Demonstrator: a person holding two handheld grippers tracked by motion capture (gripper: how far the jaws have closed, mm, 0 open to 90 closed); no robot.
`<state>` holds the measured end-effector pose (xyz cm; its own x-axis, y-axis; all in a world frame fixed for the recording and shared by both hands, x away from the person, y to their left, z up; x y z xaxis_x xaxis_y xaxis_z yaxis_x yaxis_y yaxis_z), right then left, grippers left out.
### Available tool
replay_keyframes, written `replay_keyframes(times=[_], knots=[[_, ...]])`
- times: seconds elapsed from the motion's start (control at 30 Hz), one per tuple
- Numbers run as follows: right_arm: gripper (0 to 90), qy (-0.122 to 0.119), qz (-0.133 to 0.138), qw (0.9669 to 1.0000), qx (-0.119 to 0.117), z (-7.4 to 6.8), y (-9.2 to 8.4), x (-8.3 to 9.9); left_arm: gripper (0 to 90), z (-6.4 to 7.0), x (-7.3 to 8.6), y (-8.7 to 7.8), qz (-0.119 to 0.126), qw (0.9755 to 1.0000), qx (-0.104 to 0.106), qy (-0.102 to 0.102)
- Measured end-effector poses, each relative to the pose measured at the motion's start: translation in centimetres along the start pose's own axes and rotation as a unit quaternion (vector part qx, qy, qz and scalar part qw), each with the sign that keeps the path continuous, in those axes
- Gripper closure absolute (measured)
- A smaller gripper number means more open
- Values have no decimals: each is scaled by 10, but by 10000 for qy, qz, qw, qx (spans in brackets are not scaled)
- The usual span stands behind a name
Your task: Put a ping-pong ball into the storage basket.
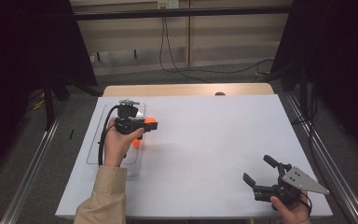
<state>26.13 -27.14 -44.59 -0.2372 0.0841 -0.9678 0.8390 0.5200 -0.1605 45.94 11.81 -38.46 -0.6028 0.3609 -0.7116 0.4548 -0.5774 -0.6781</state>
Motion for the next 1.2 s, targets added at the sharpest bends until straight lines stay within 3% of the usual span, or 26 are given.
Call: replay_keyframes(times=[1.2], knots=[[26,-3,7,10000,-13,0,0,0,510,-15,5,-9,22,9998,-183,-83]])
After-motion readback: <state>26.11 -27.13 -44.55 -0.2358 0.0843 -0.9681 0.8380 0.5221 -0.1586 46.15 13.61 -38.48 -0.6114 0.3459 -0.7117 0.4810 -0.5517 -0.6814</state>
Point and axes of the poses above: each handheld gripper's, and its own axes: y roughly forward along the jaws, x roughly out of its underside, z roughly to its right, the point moved 4 cm from there along y, roughly forward along the jaws, and after that the axes turned 7 degrees about y, right-handed, at the moved point
